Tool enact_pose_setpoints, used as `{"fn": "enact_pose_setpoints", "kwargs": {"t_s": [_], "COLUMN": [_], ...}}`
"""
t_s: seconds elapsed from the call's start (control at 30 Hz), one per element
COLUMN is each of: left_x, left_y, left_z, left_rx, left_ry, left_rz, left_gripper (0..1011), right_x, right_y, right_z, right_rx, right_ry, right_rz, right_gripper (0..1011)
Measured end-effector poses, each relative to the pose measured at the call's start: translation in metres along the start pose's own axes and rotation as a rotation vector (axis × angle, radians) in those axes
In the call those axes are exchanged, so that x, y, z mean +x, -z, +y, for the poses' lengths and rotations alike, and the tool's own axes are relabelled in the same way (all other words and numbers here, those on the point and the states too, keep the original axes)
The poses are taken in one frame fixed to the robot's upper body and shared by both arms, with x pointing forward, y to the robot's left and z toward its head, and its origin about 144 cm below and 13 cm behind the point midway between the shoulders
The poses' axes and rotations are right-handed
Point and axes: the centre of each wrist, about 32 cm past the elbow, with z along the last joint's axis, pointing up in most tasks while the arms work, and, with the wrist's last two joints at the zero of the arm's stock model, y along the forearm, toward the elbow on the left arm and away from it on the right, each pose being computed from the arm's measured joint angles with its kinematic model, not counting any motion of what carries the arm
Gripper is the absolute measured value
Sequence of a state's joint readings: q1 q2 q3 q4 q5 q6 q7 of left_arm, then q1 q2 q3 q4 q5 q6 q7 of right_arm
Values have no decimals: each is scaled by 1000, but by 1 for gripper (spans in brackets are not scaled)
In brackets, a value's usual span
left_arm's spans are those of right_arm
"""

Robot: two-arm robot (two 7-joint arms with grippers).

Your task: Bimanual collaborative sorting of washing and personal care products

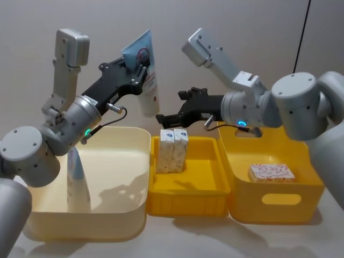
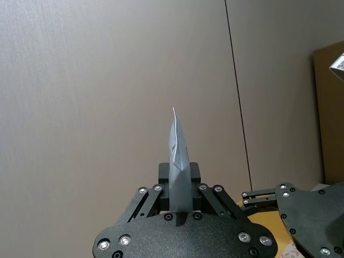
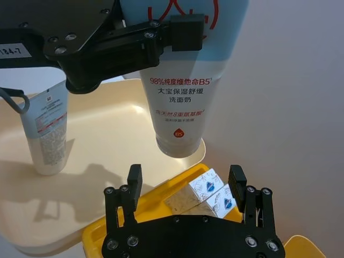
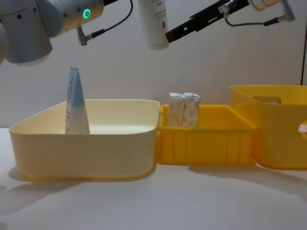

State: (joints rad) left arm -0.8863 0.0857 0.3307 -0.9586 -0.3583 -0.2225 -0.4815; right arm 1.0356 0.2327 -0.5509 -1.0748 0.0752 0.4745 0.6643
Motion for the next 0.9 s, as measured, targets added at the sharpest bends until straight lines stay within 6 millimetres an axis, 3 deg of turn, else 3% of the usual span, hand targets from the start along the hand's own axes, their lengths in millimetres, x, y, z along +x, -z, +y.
{"fn": "enact_pose_setpoints", "kwargs": {"t_s": [0.5,0.9], "left_x": [-4,-5], "left_y": [4,5], "left_z": [4,4], "left_rx": [10,16], "left_ry": [1,7], "left_rz": [11,15], "left_gripper": [199,199], "right_x": [-18,-21], "right_y": [0,-3], "right_z": [10,22], "right_rx": [-3,-5], "right_ry": [29,34], "right_rz": [-9,-28], "right_gripper": [1001,1001]}}
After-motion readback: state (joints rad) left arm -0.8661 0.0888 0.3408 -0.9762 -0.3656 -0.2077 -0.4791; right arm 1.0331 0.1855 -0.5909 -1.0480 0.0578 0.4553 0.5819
